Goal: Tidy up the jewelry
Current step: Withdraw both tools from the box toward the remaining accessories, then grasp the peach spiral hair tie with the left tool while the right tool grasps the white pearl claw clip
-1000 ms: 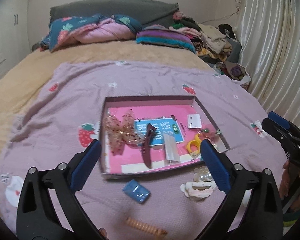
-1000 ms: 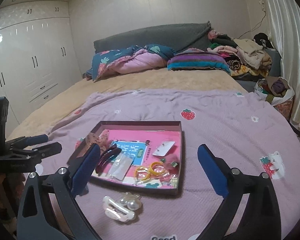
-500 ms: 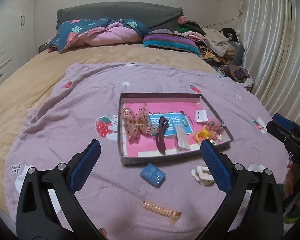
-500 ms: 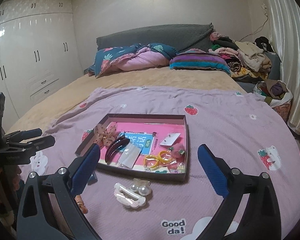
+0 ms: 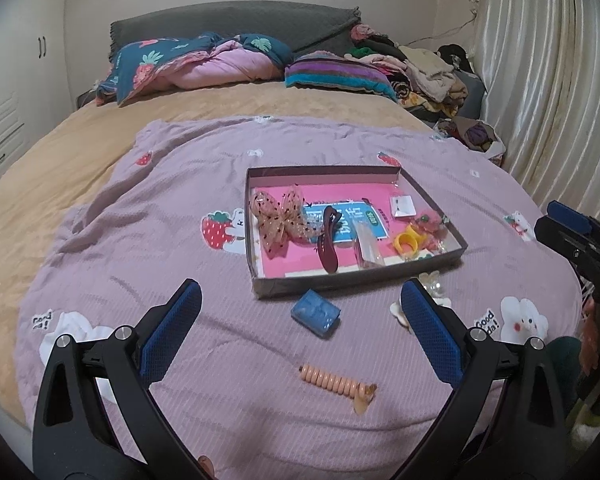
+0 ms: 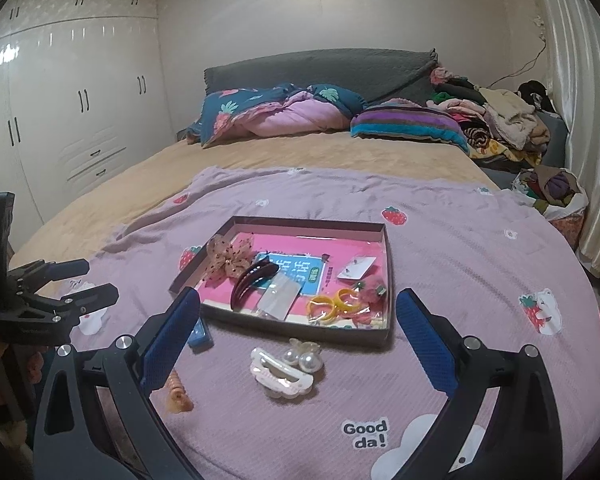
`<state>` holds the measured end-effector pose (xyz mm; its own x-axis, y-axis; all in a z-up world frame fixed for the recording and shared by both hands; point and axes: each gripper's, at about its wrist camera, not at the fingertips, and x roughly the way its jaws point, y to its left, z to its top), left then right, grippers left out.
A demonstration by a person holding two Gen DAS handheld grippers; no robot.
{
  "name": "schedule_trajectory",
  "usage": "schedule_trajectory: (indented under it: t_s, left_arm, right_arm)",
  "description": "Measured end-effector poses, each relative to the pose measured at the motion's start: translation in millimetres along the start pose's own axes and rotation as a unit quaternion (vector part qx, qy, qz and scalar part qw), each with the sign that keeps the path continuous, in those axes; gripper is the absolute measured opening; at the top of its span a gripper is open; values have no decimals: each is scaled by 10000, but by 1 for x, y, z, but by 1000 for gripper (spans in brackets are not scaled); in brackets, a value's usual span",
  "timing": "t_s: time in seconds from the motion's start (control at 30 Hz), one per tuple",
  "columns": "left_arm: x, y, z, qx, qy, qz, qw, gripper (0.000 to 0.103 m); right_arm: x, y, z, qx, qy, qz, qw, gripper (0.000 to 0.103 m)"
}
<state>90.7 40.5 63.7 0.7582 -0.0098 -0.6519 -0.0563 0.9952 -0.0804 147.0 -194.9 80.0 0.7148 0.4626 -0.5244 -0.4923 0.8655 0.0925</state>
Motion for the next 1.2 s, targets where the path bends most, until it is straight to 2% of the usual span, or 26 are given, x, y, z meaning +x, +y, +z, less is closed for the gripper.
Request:
schedule_trajectory:
  t_s: [0.53, 0.7, 0.9, 0.93, 1.0, 1.1, 1.2]
  left_arm:
    - [9, 3, -44, 139, 442, -35, 9989, 93]
    - [18, 0, -59, 89, 681, -203, 9974, 93]
    - [33, -5, -75, -122, 1052, -679, 9921, 93]
    - [36, -7, -77, -120, 1107, -719, 9912, 92]
    - [44, -14, -83, -75, 1220, -810, 9892, 80]
    - [55, -21, -90, -108, 1450, -996, 9843, 68]
    - [69, -25, -94, -190, 1620, -1056, 9810, 68]
  right_arm:
    - [9, 5, -29, 14, 384, 2, 9993, 98]
    - [15, 5, -38, 16, 510, -42, 9987, 98]
    - [21, -1, -46, 47, 622, -121, 9980, 98]
    - [22, -2, -48, 58, 644, -139, 9978, 98]
    - [24, -4, -50, 78, 675, -152, 9976, 98]
    - [30, -9, -55, 124, 754, -174, 9969, 98]
    - [37, -12, -61, 161, 879, -187, 9958, 98]
